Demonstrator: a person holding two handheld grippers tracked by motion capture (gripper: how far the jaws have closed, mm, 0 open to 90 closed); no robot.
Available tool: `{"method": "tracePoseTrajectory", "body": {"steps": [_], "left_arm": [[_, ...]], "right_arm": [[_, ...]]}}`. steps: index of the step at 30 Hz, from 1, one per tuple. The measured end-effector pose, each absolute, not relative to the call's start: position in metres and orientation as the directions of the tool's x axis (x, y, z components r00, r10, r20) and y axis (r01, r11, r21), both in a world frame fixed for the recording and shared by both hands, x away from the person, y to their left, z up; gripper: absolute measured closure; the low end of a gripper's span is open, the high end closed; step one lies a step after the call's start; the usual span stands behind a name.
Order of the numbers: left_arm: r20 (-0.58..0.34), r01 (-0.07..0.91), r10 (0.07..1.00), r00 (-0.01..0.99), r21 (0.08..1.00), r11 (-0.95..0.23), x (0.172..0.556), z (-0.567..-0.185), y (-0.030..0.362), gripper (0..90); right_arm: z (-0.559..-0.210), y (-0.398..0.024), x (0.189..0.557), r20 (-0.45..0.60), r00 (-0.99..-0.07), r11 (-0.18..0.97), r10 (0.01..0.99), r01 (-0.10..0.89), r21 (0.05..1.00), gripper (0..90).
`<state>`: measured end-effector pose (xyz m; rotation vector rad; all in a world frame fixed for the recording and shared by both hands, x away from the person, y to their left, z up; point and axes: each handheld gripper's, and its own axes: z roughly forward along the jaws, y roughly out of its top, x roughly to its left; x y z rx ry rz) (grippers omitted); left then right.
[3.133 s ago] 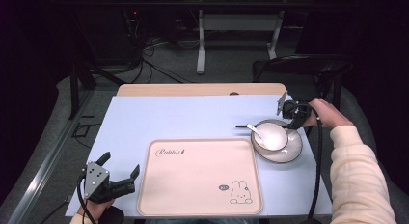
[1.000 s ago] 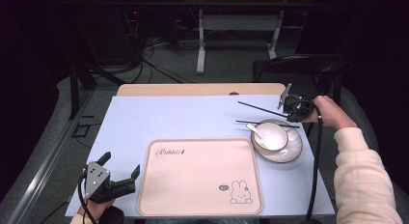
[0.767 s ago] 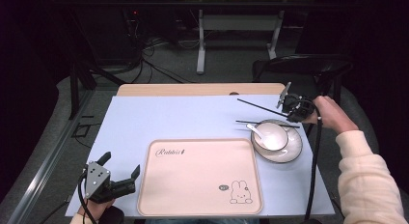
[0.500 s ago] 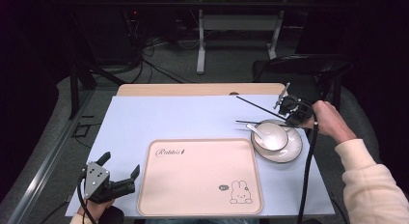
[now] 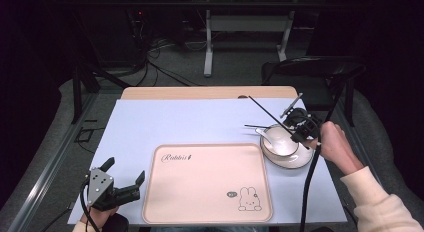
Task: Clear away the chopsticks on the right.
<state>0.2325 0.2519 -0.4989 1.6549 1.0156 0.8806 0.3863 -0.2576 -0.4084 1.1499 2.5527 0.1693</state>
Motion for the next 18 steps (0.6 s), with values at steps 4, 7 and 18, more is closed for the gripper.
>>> {"method": "tracePoseTrajectory", "body": {"steps": [4,7,18], "left_arm": [[0.091,0.216,0.915,0.393,0.958,-0.188,0.232,-0.499,0.252,0.0],[0.089,0.216,0.915,0.392,0.959,-0.185,0.232,-0.499,0.252,0.0],[0.089,0.213,0.915,0.394,0.960,-0.185,0.232,-0.499,0.253,0.0]], "right_arm": [[-0.412,-0.252,0.375,-0.230,-0.599,0.641,0.767,0.720,0.266,84.8],[-0.416,-0.246,0.365,-0.213,-0.595,0.632,0.775,0.723,0.280,84.9],[-0.436,-0.234,0.333,-0.122,-0.554,0.559,0.823,0.755,0.344,84.8]]}}
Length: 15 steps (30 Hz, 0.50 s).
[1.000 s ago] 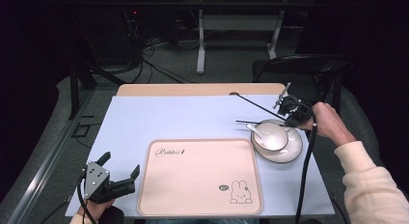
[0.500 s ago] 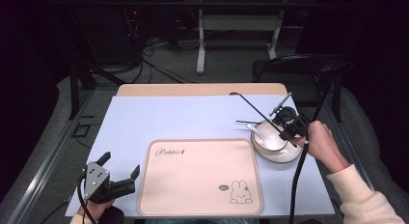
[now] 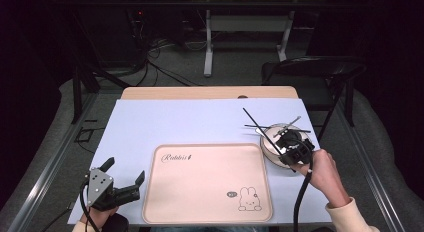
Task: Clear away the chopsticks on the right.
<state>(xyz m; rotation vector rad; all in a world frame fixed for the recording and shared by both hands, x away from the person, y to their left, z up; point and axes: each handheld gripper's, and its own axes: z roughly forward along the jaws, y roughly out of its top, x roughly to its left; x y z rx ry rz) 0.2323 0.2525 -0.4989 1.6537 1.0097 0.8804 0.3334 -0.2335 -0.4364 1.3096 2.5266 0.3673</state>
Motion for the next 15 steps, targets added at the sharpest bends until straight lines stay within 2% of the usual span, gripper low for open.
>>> {"method": "tracePoseTrajectory", "body": {"steps": [15], "left_arm": [[0.090,0.214,0.914,0.396,0.959,-0.187,0.232,-0.499,0.252,0.0]], "right_arm": [[-0.472,-0.224,0.319,0.012,-0.531,0.489,0.847,0.788,0.374,84.8]]}}
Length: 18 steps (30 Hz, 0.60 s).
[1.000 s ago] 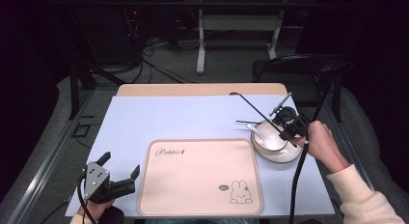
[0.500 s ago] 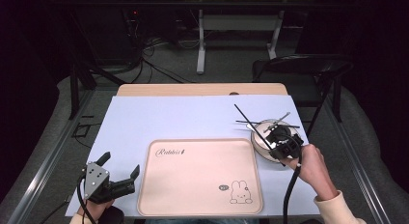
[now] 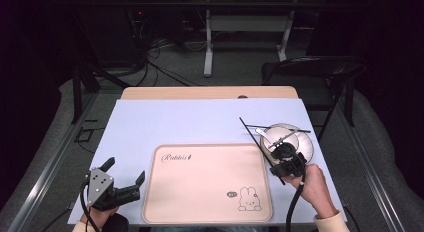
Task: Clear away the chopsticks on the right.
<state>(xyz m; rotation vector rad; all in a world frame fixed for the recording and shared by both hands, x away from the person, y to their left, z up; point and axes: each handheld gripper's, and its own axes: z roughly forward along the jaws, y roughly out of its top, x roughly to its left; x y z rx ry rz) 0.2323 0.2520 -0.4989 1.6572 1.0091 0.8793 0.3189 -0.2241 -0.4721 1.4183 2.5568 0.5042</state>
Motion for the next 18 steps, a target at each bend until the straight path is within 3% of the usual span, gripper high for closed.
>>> {"method": "tracePoseTrajectory", "body": {"steps": [12,18], "left_arm": [[0.084,0.208,0.915,0.395,0.962,-0.178,0.232,-0.499,0.253,0.0],[0.088,0.208,0.913,0.398,0.961,-0.183,0.232,-0.499,0.253,0.0]], "right_arm": [[-0.490,-0.209,0.306,0.095,-0.496,0.424,0.863,0.813,0.398,84.8],[-0.504,-0.198,0.303,0.155,-0.491,0.414,0.857,0.837,0.358,84.7]]}}
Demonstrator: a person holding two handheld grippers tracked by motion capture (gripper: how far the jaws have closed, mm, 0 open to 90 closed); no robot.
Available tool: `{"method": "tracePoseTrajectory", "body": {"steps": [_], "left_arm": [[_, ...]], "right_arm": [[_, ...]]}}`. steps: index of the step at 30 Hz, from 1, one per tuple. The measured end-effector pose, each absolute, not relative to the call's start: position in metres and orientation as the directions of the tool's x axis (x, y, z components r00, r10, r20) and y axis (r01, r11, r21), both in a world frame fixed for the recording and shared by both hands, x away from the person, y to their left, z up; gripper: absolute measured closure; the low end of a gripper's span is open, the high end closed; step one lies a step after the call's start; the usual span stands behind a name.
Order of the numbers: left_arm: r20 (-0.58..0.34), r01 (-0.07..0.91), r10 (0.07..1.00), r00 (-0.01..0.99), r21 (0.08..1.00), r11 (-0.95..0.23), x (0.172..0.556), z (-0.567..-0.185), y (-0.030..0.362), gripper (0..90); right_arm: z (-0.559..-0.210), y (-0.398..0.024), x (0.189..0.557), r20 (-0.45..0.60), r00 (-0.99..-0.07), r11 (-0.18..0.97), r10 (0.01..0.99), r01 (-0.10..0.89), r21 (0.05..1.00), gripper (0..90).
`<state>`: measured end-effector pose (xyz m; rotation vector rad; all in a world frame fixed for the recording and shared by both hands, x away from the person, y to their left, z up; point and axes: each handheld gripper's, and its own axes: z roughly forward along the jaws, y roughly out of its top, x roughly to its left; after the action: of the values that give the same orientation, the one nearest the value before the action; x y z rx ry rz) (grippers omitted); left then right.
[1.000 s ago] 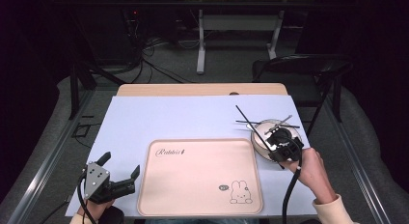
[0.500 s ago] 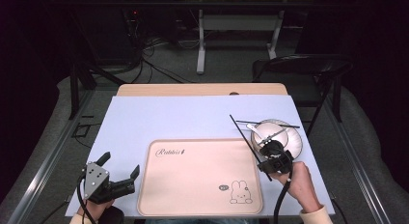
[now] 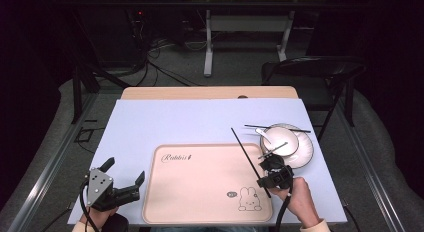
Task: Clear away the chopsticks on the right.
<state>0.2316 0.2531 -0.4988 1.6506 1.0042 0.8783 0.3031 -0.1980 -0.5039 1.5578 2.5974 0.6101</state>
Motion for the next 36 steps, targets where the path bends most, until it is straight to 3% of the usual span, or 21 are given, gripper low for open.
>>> {"method": "tracePoseTrajectory", "body": {"steps": [16,17,22,24,25,27,30,36], "left_arm": [[0.088,0.209,0.913,0.398,0.961,-0.183,0.232,-0.499,0.253,0.0],[0.087,0.208,0.914,0.396,0.961,-0.181,0.232,-0.499,0.253,0.0],[0.090,0.209,0.912,0.400,0.960,-0.187,0.232,-0.499,0.253,0.0],[0.088,0.209,0.913,0.397,0.961,-0.183,0.232,-0.499,0.253,0.0],[0.089,0.209,0.913,0.399,0.960,-0.186,0.232,-0.499,0.253,0.0],[0.090,0.209,0.913,0.398,0.960,-0.186,0.232,-0.499,0.253,0.0],[0.088,0.211,0.914,0.397,0.960,-0.184,0.232,-0.499,0.253,0.0],[0.090,0.212,0.914,0.396,0.959,-0.186,0.232,-0.499,0.252,0.0]], "right_arm": [[-0.526,-0.185,0.295,0.143,-0.489,0.439,0.861,0.855,0.276,81.6],[-0.526,-0.185,0.295,0.137,-0.491,0.444,0.860,0.853,0.275,76.2],[-0.525,-0.186,0.295,0.110,-0.502,0.459,0.858,0.845,0.275,66.7],[-0.520,-0.188,0.294,0.104,-0.522,0.473,0.847,0.828,0.301,48.3],[-0.518,-0.189,0.294,0.100,-0.536,0.484,0.838,0.817,0.314,43.2],[-0.515,-0.189,0.293,0.090,-0.541,0.490,0.836,0.811,0.320,40.1],[-0.509,-0.198,0.292,0.067,-0.591,0.531,0.804,0.764,0.367,25.8],[-0.504,-0.216,0.293,0.029,-0.621,0.565,0.783,0.730,0.385,14.9]]}}
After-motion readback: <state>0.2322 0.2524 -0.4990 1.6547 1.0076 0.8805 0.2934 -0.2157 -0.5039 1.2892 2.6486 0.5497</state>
